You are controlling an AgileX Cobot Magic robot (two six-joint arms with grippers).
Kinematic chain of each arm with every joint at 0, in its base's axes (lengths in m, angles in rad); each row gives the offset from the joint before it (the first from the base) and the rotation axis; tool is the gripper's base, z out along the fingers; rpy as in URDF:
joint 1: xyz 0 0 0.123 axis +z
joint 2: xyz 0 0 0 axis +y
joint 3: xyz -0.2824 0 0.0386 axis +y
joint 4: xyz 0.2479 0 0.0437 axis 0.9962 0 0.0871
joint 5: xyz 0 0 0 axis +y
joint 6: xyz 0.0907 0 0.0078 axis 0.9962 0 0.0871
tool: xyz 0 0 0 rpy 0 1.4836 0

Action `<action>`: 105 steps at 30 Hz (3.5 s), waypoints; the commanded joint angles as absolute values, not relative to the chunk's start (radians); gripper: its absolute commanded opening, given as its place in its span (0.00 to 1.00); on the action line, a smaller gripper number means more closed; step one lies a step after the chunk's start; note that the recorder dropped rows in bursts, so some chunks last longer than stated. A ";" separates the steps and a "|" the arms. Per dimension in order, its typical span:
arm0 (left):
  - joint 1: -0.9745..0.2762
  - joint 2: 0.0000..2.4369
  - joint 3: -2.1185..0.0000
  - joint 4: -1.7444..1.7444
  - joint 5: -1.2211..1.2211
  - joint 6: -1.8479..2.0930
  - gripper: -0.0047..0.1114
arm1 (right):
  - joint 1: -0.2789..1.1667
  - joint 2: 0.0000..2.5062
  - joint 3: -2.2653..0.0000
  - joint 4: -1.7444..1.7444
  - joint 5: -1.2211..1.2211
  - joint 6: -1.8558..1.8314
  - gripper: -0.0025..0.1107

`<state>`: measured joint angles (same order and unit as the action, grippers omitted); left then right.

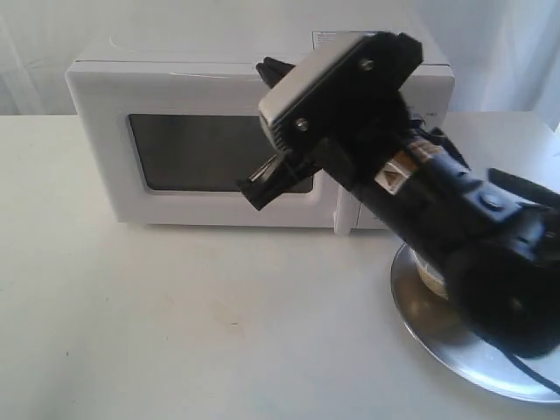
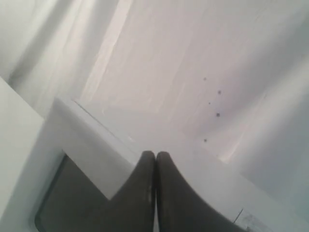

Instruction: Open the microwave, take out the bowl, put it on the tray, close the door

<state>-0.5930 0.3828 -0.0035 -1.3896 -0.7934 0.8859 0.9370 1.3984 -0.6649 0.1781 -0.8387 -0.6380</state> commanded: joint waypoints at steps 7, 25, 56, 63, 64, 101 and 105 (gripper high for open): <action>-0.610 0.366 0.000 -1.389 -0.785 0.878 0.04 | 0.988 0.738 -0.278 0.607 -0.872 -0.548 0.02; -0.044 0.212 -0.105 -0.933 0.283 0.908 0.04 | 0.988 0.500 -0.267 0.815 -0.882 -0.542 0.02; 0.217 0.093 -0.167 -1.449 0.292 1.134 0.04 | 0.988 0.500 -0.267 0.815 -0.886 -0.542 0.02; 0.219 0.093 -0.168 -1.221 0.409 1.146 0.04 | 0.988 0.500 -0.267 0.813 -0.887 -0.542 0.02; 0.219 0.093 -0.157 -1.068 0.366 0.970 0.04 | 0.988 0.500 -0.267 0.813 -0.887 -0.542 0.02; -0.053 0.000 0.000 0.145 0.233 -0.183 0.04 | 0.988 0.499 -0.267 0.815 -0.888 -0.542 0.02; 0.064 0.000 0.000 0.133 0.239 -0.119 0.04 | 0.988 0.499 -0.267 0.815 -0.887 -0.542 0.02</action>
